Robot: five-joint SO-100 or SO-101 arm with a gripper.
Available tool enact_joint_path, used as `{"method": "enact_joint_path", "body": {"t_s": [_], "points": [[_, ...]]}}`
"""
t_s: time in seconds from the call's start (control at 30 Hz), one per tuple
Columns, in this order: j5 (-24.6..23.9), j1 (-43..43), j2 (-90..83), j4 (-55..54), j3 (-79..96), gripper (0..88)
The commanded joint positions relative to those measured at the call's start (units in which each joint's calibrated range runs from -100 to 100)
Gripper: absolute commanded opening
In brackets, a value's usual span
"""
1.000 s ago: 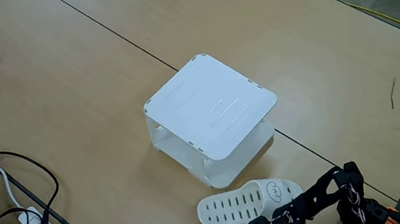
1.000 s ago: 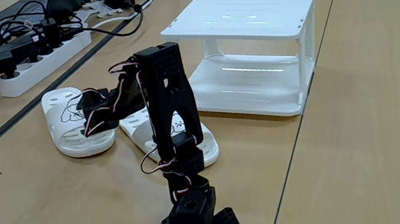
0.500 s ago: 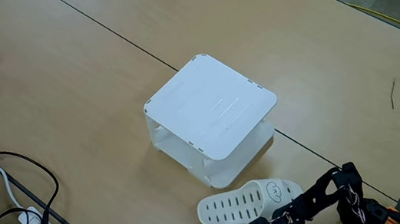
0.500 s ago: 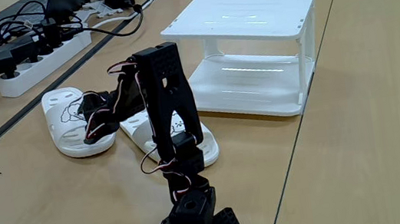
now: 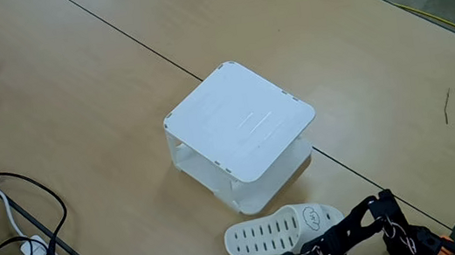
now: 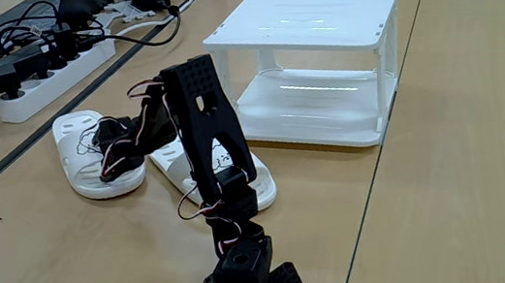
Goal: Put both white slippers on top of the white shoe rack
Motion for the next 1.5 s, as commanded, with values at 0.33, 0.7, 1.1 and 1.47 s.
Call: {"method": "enact_joint_path", "body": {"t_s": [0.33, 0.7, 1.1, 1.47], "points": [[0.42, 2.88, 2.95, -0.22, -9.1, 25.4], [0.42, 2.39, 2.61, -0.39, -9.1, 7.0], [0.42, -1.89, 2.19, -0.57, -14.42, 0.8], [0.42, -5.42, -5.3, 4.44, -18.66, 0.8]]}}
